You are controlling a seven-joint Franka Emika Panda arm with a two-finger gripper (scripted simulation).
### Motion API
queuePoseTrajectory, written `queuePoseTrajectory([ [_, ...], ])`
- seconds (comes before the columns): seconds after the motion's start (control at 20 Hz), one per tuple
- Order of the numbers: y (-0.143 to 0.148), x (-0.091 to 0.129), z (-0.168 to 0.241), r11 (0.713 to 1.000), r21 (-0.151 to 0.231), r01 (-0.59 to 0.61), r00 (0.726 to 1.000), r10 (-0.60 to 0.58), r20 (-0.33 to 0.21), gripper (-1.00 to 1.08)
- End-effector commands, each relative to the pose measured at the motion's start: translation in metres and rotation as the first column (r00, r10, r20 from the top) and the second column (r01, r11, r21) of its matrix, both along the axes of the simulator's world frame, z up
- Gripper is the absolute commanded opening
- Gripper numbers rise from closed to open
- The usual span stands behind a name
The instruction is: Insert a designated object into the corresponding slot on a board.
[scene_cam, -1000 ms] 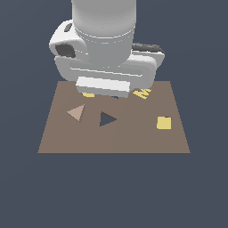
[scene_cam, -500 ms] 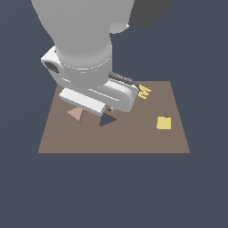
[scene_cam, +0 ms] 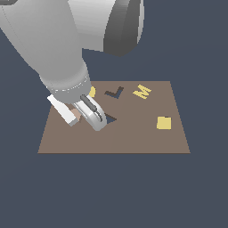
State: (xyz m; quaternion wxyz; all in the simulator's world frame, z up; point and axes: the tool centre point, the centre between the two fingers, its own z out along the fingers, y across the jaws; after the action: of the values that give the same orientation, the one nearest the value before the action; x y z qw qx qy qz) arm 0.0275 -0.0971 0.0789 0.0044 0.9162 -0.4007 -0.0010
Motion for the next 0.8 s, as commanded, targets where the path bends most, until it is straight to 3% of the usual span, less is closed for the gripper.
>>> queuePoseTrajectory([
  [0.0, -0.009, -0.001, -0.008, 0.997, 0.002, 0.079, 0.997, -0.079, 0.002, 1.00],
  [0.35, -0.025, -0.006, -0.024, 0.975, 0.005, 0.220, 0.975, -0.220, 0.005, 1.00],
  [0.75, -0.030, -0.008, -0.029, 0.966, 0.007, 0.260, 0.966, -0.260, 0.005, 1.00],
])
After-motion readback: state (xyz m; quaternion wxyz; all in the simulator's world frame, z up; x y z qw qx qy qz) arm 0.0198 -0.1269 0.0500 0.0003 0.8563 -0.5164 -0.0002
